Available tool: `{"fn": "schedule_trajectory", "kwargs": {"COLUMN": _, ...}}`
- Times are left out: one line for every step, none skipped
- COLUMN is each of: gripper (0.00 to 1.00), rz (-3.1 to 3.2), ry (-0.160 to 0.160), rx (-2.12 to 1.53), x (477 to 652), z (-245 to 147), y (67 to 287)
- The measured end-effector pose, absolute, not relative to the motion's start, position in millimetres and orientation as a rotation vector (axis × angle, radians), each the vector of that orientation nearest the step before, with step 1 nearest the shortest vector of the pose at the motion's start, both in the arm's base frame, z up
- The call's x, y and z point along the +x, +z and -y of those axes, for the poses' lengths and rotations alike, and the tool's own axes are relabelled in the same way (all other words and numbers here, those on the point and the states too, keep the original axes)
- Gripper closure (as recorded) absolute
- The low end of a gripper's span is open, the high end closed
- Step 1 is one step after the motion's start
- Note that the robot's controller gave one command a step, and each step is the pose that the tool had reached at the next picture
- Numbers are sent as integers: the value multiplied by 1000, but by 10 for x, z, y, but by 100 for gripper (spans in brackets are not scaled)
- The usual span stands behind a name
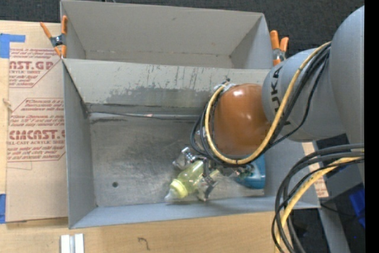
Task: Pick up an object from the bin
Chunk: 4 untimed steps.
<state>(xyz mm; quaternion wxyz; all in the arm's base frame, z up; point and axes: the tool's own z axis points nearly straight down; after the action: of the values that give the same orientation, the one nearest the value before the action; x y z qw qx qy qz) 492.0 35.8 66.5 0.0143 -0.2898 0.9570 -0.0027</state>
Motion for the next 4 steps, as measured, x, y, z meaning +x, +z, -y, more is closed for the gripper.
{"fn": "schedule_trajectory", "kwargs": {"gripper": 100, "rz": -2977, "ry": -8, "rx": -907, "x": 4919, "z": -358, "y": 667}}
{"fn": "schedule_trajectory", "kwargs": {"gripper": 100, "rz": -2981, "ry": -6, "rx": -910, "x": 4919, "z": -360, "y": 702}}
{"fn": "schedule_trajectory", "kwargs": {"gripper": 100, "rz": -2999, "ry": 1, "rx": -918, "x": 4867, "z": -358, "y": 830}}
{"fn": "schedule_trajectory", "kwargs": {"gripper": 100, "rz": -3007, "ry": 3, "rx": -919, "x": 4857, "z": -359, "y": 1017}}
